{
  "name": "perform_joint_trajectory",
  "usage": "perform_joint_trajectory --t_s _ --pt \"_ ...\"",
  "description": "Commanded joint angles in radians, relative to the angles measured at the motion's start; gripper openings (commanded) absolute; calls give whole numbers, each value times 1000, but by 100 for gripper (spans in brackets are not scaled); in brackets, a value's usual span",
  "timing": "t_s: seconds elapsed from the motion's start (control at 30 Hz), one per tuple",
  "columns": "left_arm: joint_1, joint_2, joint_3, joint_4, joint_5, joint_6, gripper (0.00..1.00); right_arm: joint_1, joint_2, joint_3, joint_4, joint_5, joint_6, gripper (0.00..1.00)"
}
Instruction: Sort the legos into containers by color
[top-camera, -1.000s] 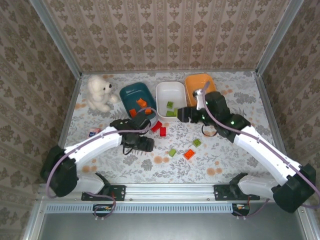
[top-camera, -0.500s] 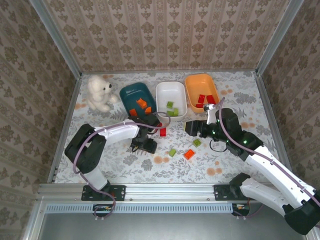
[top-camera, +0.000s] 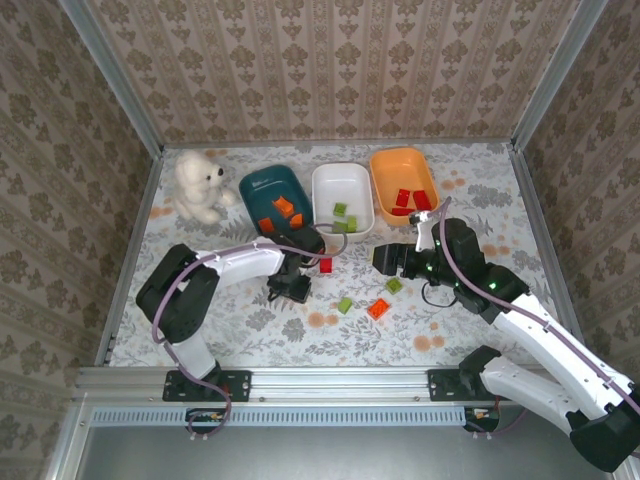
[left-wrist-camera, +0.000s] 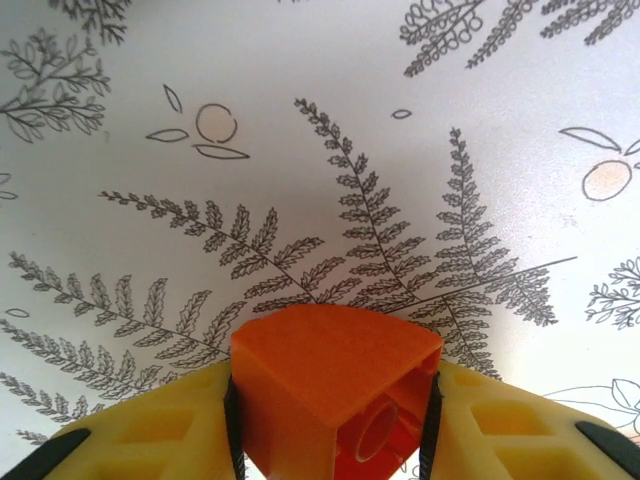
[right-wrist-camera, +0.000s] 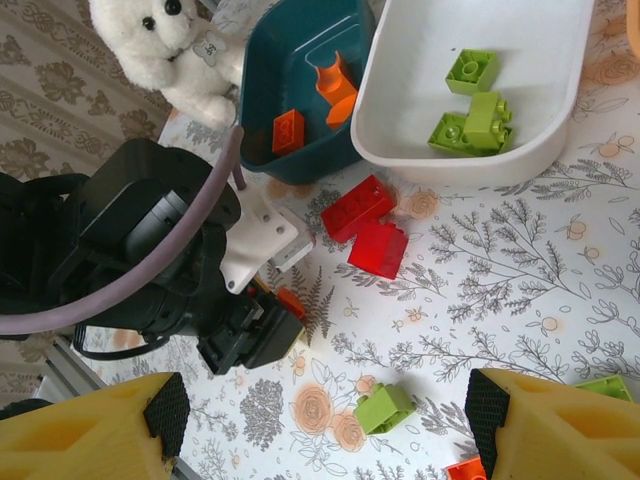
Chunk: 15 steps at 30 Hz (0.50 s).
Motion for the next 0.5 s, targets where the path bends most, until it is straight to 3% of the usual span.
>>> perform_joint_trajectory --t_s 0.0,0.2,0.47 --pt "1 -62 78 -56 -78 -15 39 5 -2 42 -45 15 -9 76" --pt "118 -111 291 -126 -83 17 39 5 6 92 -68 27 -29 76" --pt "316 77 576 -123 -37 88 38 5 74 142 -55 15 -41 76"
